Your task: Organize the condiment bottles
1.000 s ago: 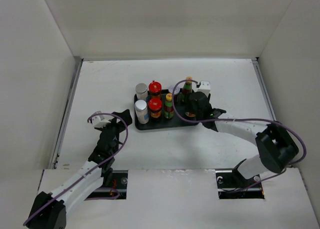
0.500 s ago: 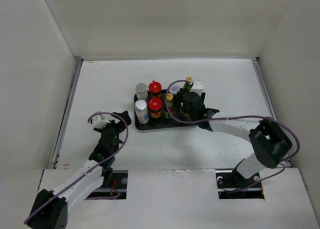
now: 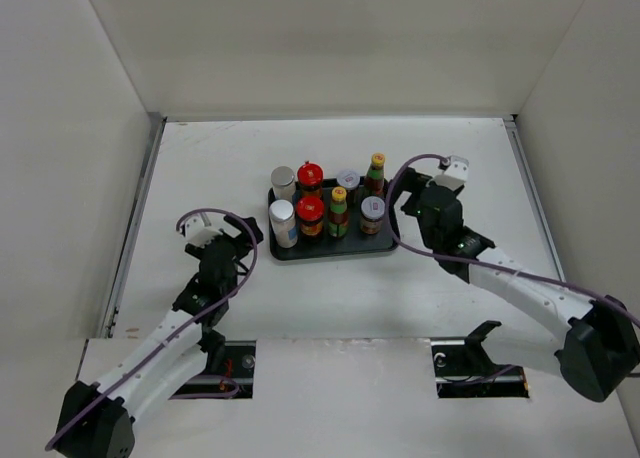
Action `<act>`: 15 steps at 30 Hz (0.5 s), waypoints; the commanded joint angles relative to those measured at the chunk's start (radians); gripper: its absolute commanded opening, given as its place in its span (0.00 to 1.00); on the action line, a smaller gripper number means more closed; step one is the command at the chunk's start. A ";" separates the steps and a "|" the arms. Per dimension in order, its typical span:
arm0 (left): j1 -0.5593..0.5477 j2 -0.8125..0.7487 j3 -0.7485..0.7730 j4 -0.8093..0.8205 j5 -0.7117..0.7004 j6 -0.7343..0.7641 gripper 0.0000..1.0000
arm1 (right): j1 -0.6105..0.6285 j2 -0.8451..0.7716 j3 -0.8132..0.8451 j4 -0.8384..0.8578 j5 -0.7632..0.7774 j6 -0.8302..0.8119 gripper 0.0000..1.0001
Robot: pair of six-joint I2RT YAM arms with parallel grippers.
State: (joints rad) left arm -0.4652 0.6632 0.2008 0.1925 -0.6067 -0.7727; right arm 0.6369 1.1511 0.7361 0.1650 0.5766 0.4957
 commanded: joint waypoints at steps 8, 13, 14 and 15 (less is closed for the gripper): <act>0.006 -0.010 0.242 -0.246 -0.027 0.016 1.00 | -0.065 0.025 -0.158 0.142 -0.024 0.087 1.00; -0.005 0.055 0.340 -0.295 -0.053 0.070 1.00 | -0.065 0.079 -0.173 0.200 -0.035 0.093 1.00; -0.011 0.067 0.360 -0.310 -0.062 0.078 1.00 | -0.061 0.084 -0.170 0.203 -0.035 0.093 1.00; -0.017 0.072 0.374 -0.321 -0.071 0.082 1.00 | -0.059 0.087 -0.170 0.205 -0.035 0.093 1.00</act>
